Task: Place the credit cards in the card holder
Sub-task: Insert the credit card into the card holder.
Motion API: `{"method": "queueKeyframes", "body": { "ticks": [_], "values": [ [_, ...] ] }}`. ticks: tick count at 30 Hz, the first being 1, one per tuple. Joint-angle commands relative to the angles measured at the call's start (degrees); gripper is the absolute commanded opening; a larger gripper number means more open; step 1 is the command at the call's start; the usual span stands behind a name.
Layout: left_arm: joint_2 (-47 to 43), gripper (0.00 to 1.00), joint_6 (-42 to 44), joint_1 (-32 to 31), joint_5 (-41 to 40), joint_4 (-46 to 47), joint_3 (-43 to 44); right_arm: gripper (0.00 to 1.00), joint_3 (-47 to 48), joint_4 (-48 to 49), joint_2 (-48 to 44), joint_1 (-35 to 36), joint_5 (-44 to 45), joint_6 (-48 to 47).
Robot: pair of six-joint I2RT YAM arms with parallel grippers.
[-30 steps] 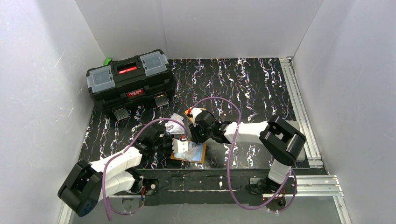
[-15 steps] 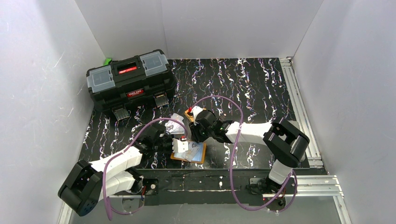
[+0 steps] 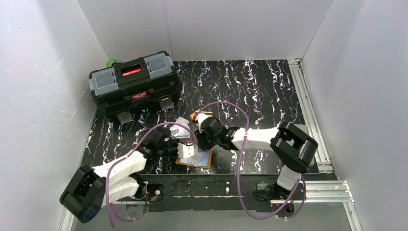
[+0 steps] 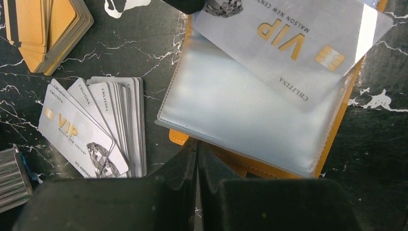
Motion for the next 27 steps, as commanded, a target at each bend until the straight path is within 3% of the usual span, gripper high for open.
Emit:
{"method": "queueKeyframes", "body": {
  "ticks": [1, 27],
  "values": [
    [-0.44, 0.00, 0.28, 0.29, 1.25, -1.34, -0.72, 0.36, 0.87, -0.15, 1.01, 1.51, 1.44, -1.26],
    [-1.27, 0.00, 0.88, 0.25, 2.38, 0.27, -2.22, 0.35, 5.16, 1.98, 5.07, 4.21, -0.14, -1.00]
  ]
}}
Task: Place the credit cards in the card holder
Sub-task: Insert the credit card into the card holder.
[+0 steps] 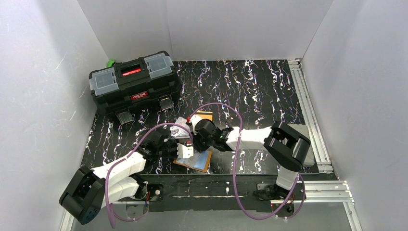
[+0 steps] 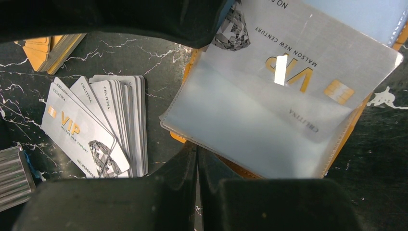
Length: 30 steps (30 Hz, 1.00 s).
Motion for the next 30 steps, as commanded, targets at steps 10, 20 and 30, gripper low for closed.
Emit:
{"method": "queueKeyframes", "body": {
  "ticks": [10, 20, 30],
  "values": [
    [-0.38, 0.00, 1.06, 0.27, 2.90, -0.66, -1.31, 0.35, 3.89, 2.24, 3.15, 1.15, -2.23, -0.60],
    [-0.53, 0.00, 1.11, 0.29, 2.26, -1.44, -1.21, 0.37, 1.73, 0.95, -1.03, -0.83, 0.30, 1.02],
    [-1.11, 0.00, 1.27, 0.28, 1.57, -2.34, -1.33, 0.43, -5.12, 0.04, -8.42, -3.09, 0.65, 3.26]
  ]
}}
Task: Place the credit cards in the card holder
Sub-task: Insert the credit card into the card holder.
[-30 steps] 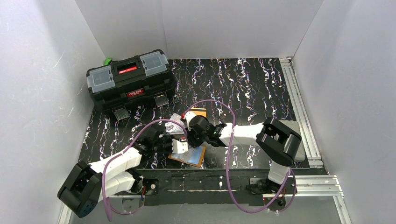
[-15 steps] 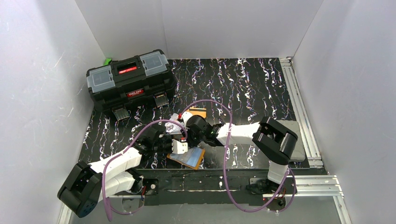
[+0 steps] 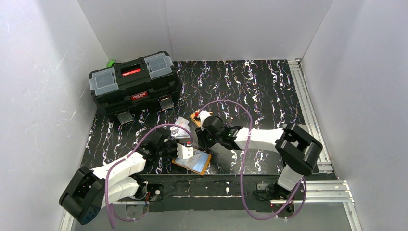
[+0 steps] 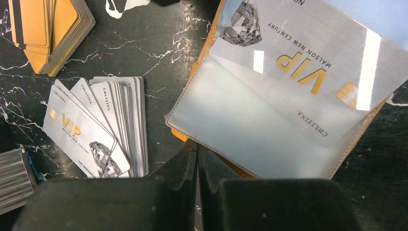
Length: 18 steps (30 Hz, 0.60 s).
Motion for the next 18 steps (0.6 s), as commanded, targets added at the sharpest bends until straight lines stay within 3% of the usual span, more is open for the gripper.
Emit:
{"method": "queueKeyframes", "body": {
  "ticks": [1, 18],
  "values": [
    [-0.93, 0.00, 0.18, 0.25, 1.52, -2.04, -1.26, 0.43, -3.04, 0.26, -4.04, 0.03, 0.16, 1.73],
    [-0.90, 0.00, 0.38, 0.29, 1.47, -2.30, -1.22, 0.42, -7.54, 0.89, -7.89, 3.39, -2.34, 1.19]
  ]
}}
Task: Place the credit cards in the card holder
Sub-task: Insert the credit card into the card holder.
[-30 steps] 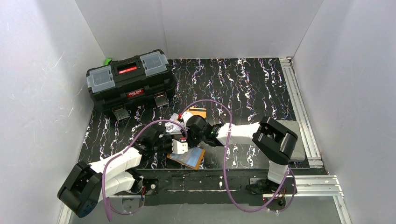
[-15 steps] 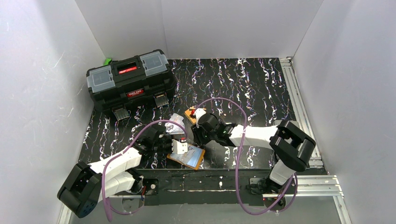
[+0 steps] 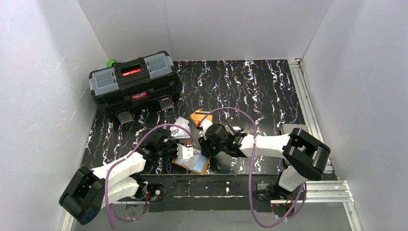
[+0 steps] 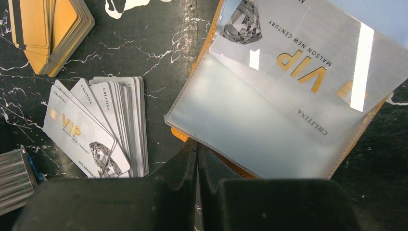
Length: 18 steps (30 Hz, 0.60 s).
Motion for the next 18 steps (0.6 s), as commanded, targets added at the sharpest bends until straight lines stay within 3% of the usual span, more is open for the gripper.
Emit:
{"method": "queueKeyframes", "body": {
  "ticks": [1, 18],
  "values": [
    [-0.84, 0.00, 0.19, 0.29, 1.55, -2.09, -1.10, 0.42, 0.52, 1.28, -1.46, 1.20, -0.20, -0.44],
    [-0.88, 0.00, 0.62, 0.29, 1.85, -2.17, -1.24, 0.44, -0.38, 1.58, -1.43, 2.72, 1.07, -1.77]
  ]
}}
